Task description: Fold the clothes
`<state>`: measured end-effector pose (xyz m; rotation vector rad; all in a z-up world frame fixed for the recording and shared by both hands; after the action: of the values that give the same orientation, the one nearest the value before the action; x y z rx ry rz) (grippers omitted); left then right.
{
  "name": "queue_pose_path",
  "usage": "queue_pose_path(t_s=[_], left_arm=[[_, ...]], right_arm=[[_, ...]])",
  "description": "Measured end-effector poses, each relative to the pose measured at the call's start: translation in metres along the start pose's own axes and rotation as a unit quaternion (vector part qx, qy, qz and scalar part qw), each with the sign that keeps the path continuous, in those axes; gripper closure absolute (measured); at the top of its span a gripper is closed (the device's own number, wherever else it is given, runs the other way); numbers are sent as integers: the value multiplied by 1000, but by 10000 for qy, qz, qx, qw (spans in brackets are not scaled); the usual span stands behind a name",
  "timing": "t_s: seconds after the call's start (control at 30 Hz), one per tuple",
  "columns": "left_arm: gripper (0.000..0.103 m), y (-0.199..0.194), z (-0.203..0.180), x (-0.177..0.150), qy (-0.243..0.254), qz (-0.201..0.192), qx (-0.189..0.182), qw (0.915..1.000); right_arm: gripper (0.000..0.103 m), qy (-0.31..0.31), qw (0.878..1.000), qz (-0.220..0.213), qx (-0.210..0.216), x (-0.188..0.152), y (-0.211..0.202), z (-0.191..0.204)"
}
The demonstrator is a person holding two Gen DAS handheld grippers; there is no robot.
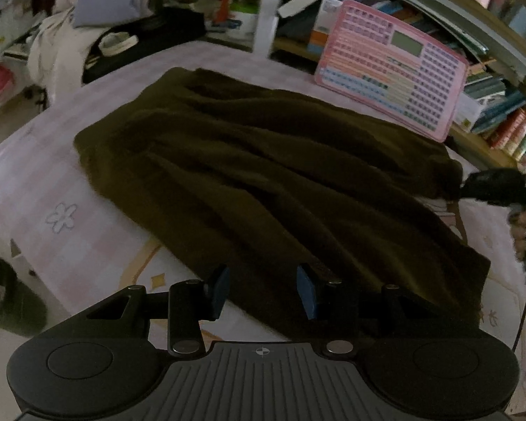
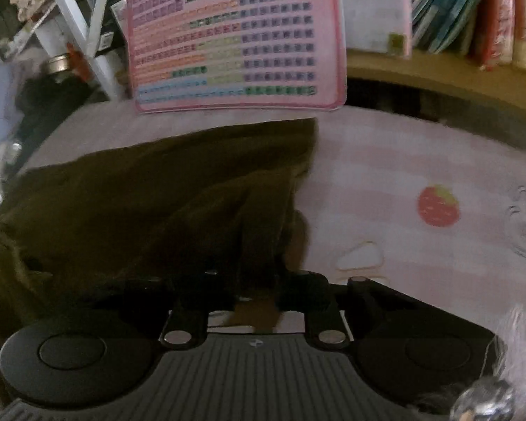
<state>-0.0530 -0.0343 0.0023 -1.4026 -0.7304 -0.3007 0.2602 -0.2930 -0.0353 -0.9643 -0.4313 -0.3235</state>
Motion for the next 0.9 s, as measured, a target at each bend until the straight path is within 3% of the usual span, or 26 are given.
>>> queue_pose_path(t_s=[0.07, 0.13, 0.23, 0.3, 0.33, 0.4, 0.43, 0.57, 0.77, 0.9], left_arm=[[61, -3, 1, -1, -25, -22, 35, 10000], [61, -4, 3, -2, -79, -36, 58, 9999], [61, -3, 2, -2, -64, -25, 28, 10000], [61, -2, 2, -2, -50, -17, 7, 10000], [61, -2, 1, -3, -42, -12, -4, 10000], [61, -3, 1, -4, -3, -6, -29, 10000], [61, -3, 0, -5, 18, -2, -41, 10000], [60, -4, 1, -5, -8, -36, -50, 10000], [60, -5, 2, -8, 14, -82, -108, 9999], [60, -6, 8, -9, 9, -117, -147, 9998]], right_arm=[[91, 350, 9986, -94, 376, 11, -17, 4], [91, 508, 9948, -500, 731, 21, -49, 9], [91, 175, 9990, -403, 4, 11, -47, 4], [89, 136, 9983, 92, -551, -2, -24, -10], [86, 142, 9967, 272, -754, -7, -16, -16], [77, 87, 9950, 233, -964, -12, -16, -19], [69, 55, 9950, 99, -993, -11, -21, -18], [67, 37, 9950, -228, -969, -7, -36, -13], [55, -41, 9952, -294, -929, -17, -43, -2], [53, -154, 9951, -209, -954, -37, -45, 5]])
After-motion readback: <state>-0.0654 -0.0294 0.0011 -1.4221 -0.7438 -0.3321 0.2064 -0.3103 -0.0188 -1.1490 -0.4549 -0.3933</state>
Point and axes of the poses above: each gripper's, at about its wrist camera, not at the fingertips, and y roughly the way its jaws point, z to its left, x to its top, the point moved 2 cm from there along y, roughly the way its jaws point, and after that the axes turned 15 degrees about y, right-handed, at the moved point
